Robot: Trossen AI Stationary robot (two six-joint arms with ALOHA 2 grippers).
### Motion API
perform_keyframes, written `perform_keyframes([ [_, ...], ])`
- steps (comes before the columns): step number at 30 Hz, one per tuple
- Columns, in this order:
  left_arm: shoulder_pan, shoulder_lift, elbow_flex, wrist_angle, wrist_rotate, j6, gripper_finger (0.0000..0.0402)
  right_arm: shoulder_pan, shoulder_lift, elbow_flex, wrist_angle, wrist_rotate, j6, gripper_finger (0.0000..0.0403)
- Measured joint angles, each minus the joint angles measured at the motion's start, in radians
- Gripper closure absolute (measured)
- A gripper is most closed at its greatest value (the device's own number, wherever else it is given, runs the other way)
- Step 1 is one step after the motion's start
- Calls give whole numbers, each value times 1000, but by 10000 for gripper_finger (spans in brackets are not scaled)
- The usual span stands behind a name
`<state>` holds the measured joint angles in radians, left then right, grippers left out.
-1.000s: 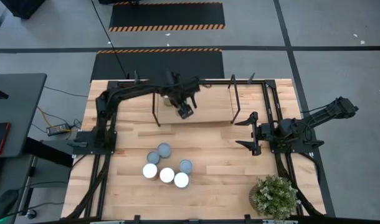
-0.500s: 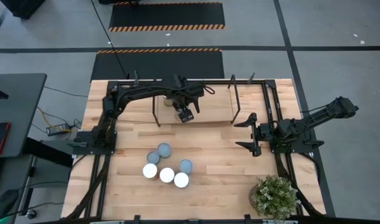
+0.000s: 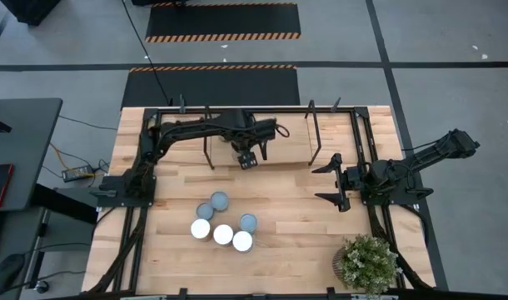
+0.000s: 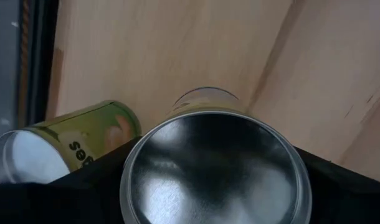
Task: Pick and place cans onto a shelf
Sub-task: Put the canned peaches on the shelf
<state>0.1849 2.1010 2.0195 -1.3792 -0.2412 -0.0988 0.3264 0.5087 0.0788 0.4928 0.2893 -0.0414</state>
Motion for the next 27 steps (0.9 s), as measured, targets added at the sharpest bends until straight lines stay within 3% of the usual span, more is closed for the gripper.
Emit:
perform_keyframes([
  [5,-68,-34,-1,-126,-66,-20,83,0,0,0,-6,0,0,39],
  [15,-89,-121,-2,-19,-112,-19,83,0,0,0,7,-3,23,39],
  [20,-75,-166,-180,147,-96,40,83,0,2,0,6,-3,23,39],
  [27,-3,-338,-447,305,-24,-2,83,0,14,0,44,-2,15,39],
])
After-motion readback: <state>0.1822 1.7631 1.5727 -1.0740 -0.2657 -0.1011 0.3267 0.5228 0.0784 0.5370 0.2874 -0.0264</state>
